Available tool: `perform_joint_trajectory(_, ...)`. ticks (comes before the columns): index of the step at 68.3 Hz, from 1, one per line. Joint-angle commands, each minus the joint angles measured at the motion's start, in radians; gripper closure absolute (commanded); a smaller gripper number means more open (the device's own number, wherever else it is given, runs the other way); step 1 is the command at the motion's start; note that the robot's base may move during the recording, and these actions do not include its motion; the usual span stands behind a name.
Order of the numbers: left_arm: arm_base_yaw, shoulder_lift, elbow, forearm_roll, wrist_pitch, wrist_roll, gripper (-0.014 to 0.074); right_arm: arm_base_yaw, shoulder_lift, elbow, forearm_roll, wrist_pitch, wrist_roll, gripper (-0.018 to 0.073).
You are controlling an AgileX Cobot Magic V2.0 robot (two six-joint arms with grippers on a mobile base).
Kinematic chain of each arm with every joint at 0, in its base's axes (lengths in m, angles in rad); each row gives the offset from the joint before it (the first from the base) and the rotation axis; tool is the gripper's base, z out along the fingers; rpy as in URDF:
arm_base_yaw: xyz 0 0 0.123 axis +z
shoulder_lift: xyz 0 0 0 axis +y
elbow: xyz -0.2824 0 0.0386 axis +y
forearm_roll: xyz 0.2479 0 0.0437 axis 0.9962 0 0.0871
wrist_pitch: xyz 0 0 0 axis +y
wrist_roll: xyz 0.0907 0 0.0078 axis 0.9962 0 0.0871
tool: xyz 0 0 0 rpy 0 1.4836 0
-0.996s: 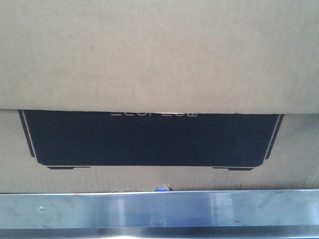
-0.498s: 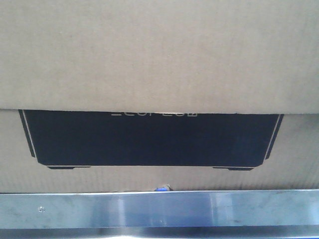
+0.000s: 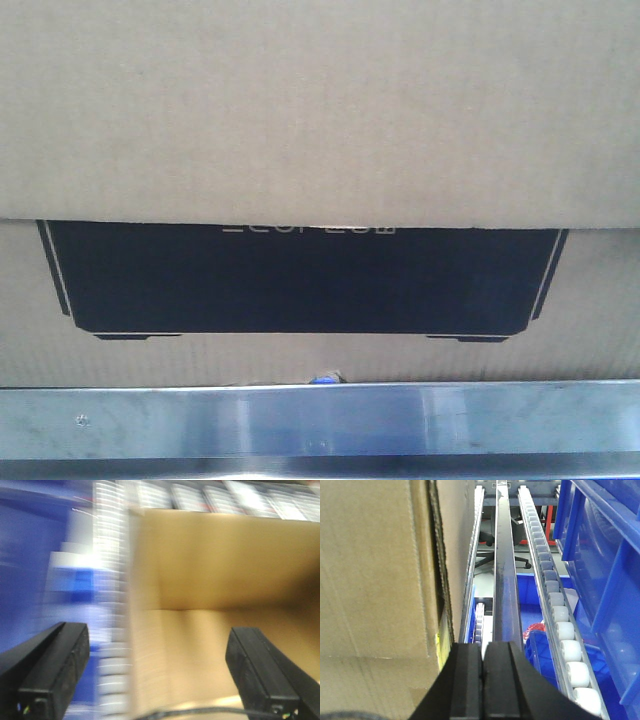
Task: Grab box from left shelf to table start
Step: 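Close both grippers on the box side walls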
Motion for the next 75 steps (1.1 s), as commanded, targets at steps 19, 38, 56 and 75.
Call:
perform_joint_trajectory(19,-0.099,0.282,-0.141,0.022,0.01,0.014,0.0131,0.0,-0.008,0.003,0.001,-0.093,-0.002,0.0501)
perform_joint_trajectory(38,-0.099,0.474,-0.254,0.208,0.103,-0.122,0.0131,0.0,-0.008,0.003,0.001,-0.093,-0.002,0.0501)
perform_joint_trajectory(56,-0.099,0.625,-0.381,0.206,0.293,-0.195,0.0131,0.0,-0.008,0.003,0.001,-0.093,-0.002,0.0501)
perform_joint_trajectory(75,-0.099,0.697,-0.385,0.208,0.322,-0.21,0.0165,0.0,-0.008,0.0,0.01,-0.192,-0.002,0.0501)
